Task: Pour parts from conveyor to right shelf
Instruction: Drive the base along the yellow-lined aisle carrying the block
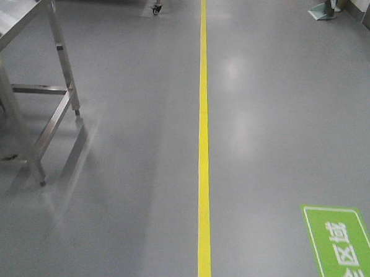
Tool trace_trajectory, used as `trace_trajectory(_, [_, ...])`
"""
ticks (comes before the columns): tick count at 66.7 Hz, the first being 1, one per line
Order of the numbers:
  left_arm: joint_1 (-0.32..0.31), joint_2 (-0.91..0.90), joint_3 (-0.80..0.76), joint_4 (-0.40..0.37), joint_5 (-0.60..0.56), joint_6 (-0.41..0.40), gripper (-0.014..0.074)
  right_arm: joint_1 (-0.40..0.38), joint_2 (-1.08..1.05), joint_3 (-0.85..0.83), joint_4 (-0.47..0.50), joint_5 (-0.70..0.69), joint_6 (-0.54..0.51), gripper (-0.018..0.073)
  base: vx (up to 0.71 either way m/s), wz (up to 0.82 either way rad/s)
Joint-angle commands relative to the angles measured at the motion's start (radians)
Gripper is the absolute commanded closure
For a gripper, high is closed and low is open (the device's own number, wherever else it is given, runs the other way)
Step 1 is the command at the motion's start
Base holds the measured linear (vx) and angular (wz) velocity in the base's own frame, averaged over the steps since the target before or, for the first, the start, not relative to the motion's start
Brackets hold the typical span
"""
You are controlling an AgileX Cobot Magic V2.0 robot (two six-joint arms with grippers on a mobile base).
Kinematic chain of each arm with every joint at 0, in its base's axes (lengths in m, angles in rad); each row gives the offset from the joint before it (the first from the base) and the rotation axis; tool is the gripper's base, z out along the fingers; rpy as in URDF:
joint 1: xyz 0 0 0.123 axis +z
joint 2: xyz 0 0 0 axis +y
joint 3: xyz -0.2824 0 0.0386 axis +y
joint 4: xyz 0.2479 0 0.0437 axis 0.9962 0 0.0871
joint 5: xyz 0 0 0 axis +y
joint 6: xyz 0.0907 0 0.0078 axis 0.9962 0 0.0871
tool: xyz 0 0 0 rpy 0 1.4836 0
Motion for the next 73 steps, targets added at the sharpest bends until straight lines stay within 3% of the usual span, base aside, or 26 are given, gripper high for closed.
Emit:
trace_trajectory(1, [-0.006, -0.006, -0.02, -0.006, -0.072, -0.007, 0.0603, 0.002, 0.013, -0.026, -0.002, -0.085, -0.001, 0.0561, 0.79, -0.01])
trace_trajectory(73, [-0.006, -0.006, -0.02, -0.006, -0.072, -0.007, 0.0603, 0.002, 0.013, -0.026, -0.003, -0.085, -0.001, 0.0561, 0.79, 0.01])
